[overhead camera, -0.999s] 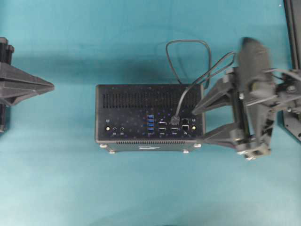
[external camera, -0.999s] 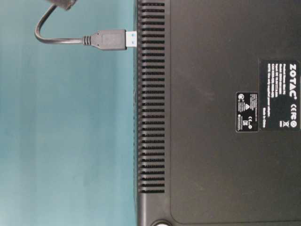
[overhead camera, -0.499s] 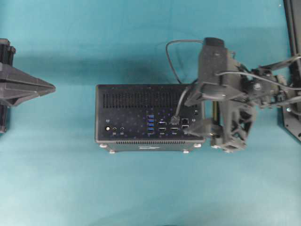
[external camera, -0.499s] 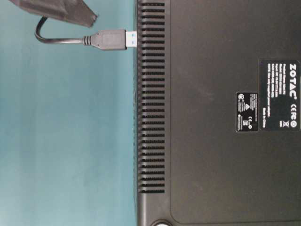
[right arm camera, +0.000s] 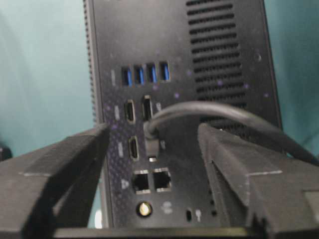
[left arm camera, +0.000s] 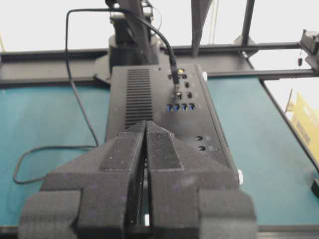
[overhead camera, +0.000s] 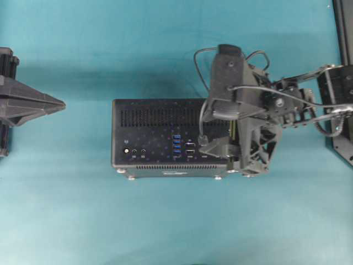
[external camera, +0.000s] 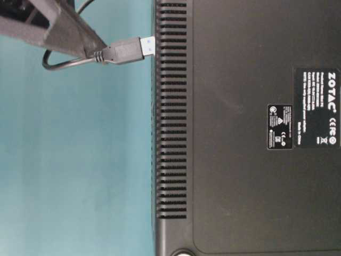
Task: Insert the USB into the PC box with both arms.
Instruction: 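Grasp the USB cable near its plug and pull it out of the side port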
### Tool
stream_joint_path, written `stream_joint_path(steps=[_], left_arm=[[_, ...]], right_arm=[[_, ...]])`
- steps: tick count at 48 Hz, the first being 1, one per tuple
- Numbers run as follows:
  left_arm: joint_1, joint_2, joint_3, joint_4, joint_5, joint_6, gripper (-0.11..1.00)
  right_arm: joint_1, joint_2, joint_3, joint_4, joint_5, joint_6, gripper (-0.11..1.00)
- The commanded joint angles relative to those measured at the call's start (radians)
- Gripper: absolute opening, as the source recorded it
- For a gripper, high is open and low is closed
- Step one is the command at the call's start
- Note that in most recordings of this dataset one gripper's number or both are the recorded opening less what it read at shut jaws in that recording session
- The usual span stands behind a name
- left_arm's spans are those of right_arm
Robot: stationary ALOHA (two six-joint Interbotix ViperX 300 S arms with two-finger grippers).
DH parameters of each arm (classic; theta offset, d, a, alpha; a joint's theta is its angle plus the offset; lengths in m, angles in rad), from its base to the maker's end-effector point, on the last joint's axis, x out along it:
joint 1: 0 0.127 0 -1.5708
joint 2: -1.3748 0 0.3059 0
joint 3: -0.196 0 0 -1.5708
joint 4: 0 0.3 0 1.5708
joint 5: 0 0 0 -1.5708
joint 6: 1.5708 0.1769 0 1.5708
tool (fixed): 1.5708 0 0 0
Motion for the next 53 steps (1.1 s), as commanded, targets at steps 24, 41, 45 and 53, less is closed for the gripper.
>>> stream_joint_path(steps=[24, 41, 45, 53], left_arm=[[-0.002, -0.028, 0.003, 0.003, -0.005, -0.003, 0.00], [-0.002, -0.028, 0.000, 0.002, -0.005, -0.017, 0.00], [-0.002, -0.028, 0.000, 0.003, -0.005, -0.018, 0.00], [-0.002, -0.028, 0.003, 0.002, -0.005, -0.020, 0.00]], right_arm=[[-0.005, 0.021, -0.049, -0.002, 0.031, 0.008, 0.53], [-0.005, 0.028, -0.071, 0.002, 0.069, 0.008, 0.28], [-0.005, 0.028, -0.074, 0.005, 0.083, 0.008, 0.19], [-0.005, 0.031, -0.084, 0.005, 0.109, 0.003, 0.13]])
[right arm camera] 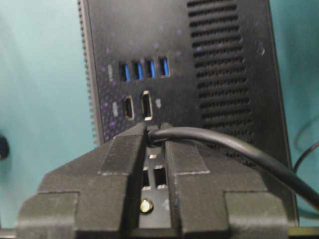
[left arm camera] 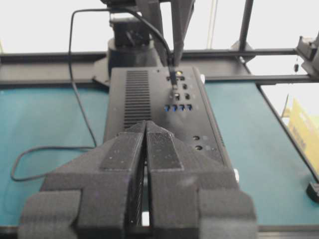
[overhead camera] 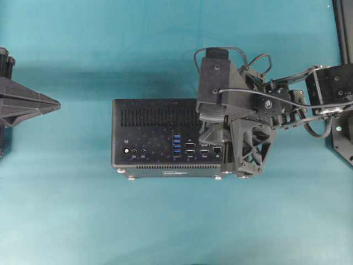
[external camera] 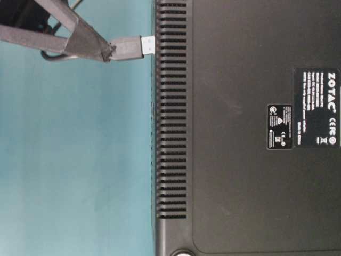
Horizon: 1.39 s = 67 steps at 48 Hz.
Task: Insert the USB into the PC box with both arms.
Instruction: 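Grasp the USB cable near its plug and pull it out of the side port, then align the held USB plug with the side port of the PC box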
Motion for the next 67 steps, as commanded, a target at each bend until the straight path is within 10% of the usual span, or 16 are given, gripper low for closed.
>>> stream_joint_path(steps=[1, 22, 40, 67], left_arm=[[-0.003, 0.005, -0.015, 0.002, -0.005, -0.002, 0.00], [-0.003, -0.003, -0.012, 0.002, -0.005, -0.003, 0.00], [-0.003, -0.018, -0.012, 0.002, -0.005, -0.005, 0.00], [-0.003, -0.034, -0.006, 0.003, -0.003, -0.044, 0.00]], right_arm=[[-0.002, -0.008, -0.035, -0.002, 0.003, 0.002, 0.13], [0.006, 0.015, -0.118, -0.014, 0.052, -0.028, 0.12], [0.064, 0.035, -0.160, -0.219, 0.054, -0.026, 0.12], [0.052, 0.075, -0.166, -0.227, 0.006, 0.018, 0.12]])
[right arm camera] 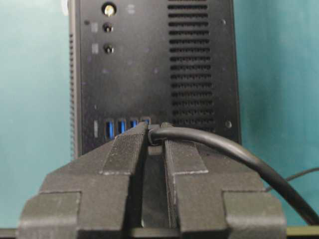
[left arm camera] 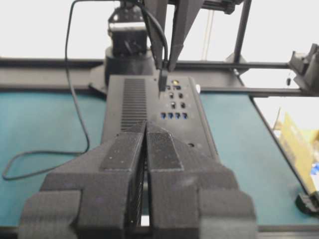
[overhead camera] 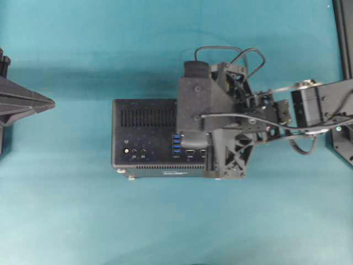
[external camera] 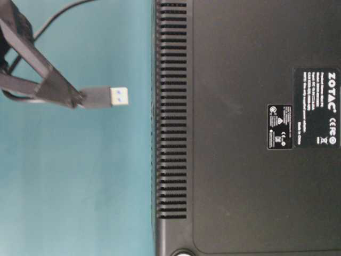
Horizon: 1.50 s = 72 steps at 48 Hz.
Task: Insert the USB into the PC box with both arms.
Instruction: 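Align the held USB plug with the side port of the PC box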
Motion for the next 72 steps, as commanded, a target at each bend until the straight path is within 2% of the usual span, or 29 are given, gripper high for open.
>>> stream_joint_path(steps=[1, 16, 47, 60, 72], left_arm=[[-0.002, 0.003, -0.011, 0.003, -0.005, -0.005, 0.00], [-0.003, 0.002, -0.011, 0.002, -0.005, -0.005, 0.00], [-0.003, -0.003, -0.011, 0.003, 0.006, -0.006, 0.00], [-0.002, -0.003, -0.009, 0.003, 0.006, -0.008, 0.00], [-0.003, -0.003, -0.006, 0.003, 0.008, -0.008, 0.00]], right_arm=[[-0.005, -0.012, -0.023, -0.005, -0.009, 0.018, 0.12], [-0.005, -0.003, 0.014, -0.005, -0.095, 0.026, 0.12], [-0.015, -0.002, 0.052, -0.008, -0.109, 0.025, 0.12], [-0.021, -0.003, 0.055, -0.043, -0.117, 0.025, 0.12], [-0.028, -0.006, 0.060, -0.041, -0.109, 0.023, 0.12]])
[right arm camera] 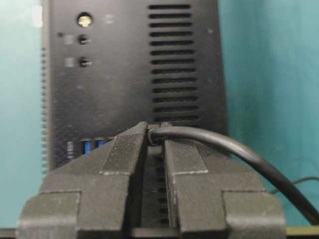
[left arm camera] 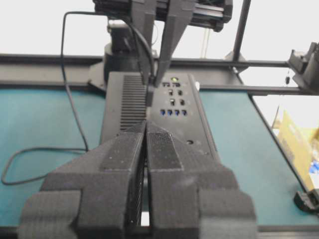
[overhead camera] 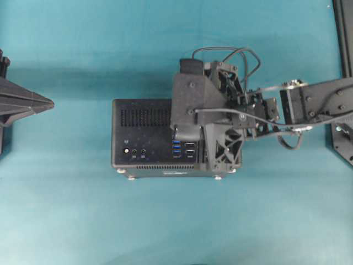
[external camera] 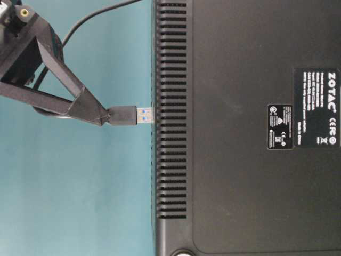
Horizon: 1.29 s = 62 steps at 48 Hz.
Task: Insert the USB into the PC box with both arms.
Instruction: 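Align the held USB plug with the side port of the PC box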
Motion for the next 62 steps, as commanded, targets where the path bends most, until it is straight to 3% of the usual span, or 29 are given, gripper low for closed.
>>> stream_joint_path(steps=[1, 15, 62], left_arm=[[-0.002, 0.005, -0.011, 0.002, -0.005, -0.002, 0.00], [-0.002, -0.002, -0.003, 0.002, -0.005, -0.002, 0.00], [-0.002, -0.018, 0.005, 0.002, -0.005, -0.002, 0.00]], right_arm=[[0.000, -0.015, -0.006, 0.000, -0.002, 0.008, 0.12], [0.005, -0.017, -0.002, 0.032, 0.003, 0.008, 0.12], [0.017, -0.006, 0.003, 0.061, 0.015, 0.009, 0.12]])
